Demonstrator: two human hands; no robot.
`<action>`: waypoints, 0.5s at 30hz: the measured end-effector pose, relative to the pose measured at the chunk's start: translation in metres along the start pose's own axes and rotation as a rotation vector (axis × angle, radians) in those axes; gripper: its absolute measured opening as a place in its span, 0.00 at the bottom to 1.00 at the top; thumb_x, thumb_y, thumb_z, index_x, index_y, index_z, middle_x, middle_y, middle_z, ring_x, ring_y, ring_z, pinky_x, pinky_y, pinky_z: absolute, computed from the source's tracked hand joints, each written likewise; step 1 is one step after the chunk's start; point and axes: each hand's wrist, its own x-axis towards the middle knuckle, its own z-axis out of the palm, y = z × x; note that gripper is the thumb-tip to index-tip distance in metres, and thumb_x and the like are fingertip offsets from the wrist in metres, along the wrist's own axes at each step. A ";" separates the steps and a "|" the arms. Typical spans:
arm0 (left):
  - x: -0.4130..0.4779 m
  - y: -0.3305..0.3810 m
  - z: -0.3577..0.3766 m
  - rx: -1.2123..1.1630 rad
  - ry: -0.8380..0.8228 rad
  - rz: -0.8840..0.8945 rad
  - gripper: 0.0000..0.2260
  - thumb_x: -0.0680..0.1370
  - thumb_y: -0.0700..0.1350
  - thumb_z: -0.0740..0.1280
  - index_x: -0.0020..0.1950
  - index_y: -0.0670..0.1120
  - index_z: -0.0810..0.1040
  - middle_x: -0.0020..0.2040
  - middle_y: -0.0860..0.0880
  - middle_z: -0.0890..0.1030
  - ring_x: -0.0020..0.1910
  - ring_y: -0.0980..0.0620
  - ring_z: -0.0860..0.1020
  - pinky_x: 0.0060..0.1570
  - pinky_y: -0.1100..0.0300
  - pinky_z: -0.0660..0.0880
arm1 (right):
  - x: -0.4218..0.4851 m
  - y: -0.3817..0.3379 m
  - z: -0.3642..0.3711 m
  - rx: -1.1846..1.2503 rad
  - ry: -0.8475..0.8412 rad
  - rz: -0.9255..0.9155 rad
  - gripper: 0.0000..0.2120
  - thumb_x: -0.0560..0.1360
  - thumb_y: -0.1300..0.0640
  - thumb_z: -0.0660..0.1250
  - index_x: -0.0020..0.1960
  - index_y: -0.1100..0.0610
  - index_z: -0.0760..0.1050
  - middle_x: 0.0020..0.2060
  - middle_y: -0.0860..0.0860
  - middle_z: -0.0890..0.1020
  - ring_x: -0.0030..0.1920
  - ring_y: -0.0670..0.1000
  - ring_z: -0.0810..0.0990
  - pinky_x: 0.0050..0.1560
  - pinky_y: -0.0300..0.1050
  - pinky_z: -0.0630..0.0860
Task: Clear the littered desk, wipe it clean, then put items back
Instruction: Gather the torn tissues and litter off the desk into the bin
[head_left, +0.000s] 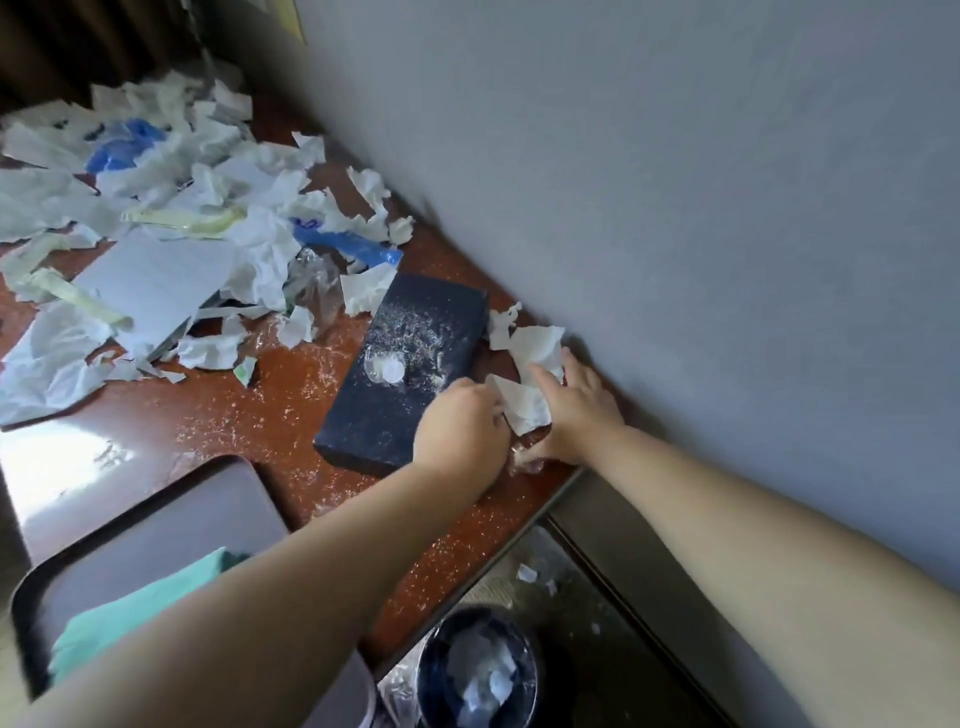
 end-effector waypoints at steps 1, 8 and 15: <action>0.007 0.007 0.016 0.025 -0.067 -0.101 0.09 0.76 0.38 0.61 0.51 0.38 0.79 0.50 0.42 0.78 0.51 0.43 0.77 0.47 0.55 0.72 | 0.008 0.005 0.001 -0.028 -0.022 -0.027 0.54 0.61 0.40 0.77 0.76 0.45 0.45 0.76 0.58 0.42 0.75 0.60 0.48 0.71 0.55 0.57; 0.045 0.004 0.068 0.251 -0.215 -0.422 0.14 0.79 0.36 0.58 0.63 0.40 0.73 0.64 0.42 0.68 0.56 0.42 0.75 0.51 0.53 0.73 | 0.048 0.023 0.001 -0.073 -0.172 -0.200 0.45 0.70 0.52 0.72 0.76 0.45 0.46 0.76 0.56 0.42 0.76 0.59 0.44 0.73 0.57 0.53; 0.057 0.010 0.077 0.252 -0.207 -0.457 0.13 0.77 0.35 0.60 0.60 0.40 0.75 0.61 0.44 0.72 0.56 0.43 0.76 0.49 0.54 0.74 | 0.054 0.023 -0.002 0.030 -0.066 -0.289 0.22 0.75 0.59 0.65 0.67 0.52 0.68 0.64 0.54 0.68 0.63 0.57 0.68 0.58 0.51 0.72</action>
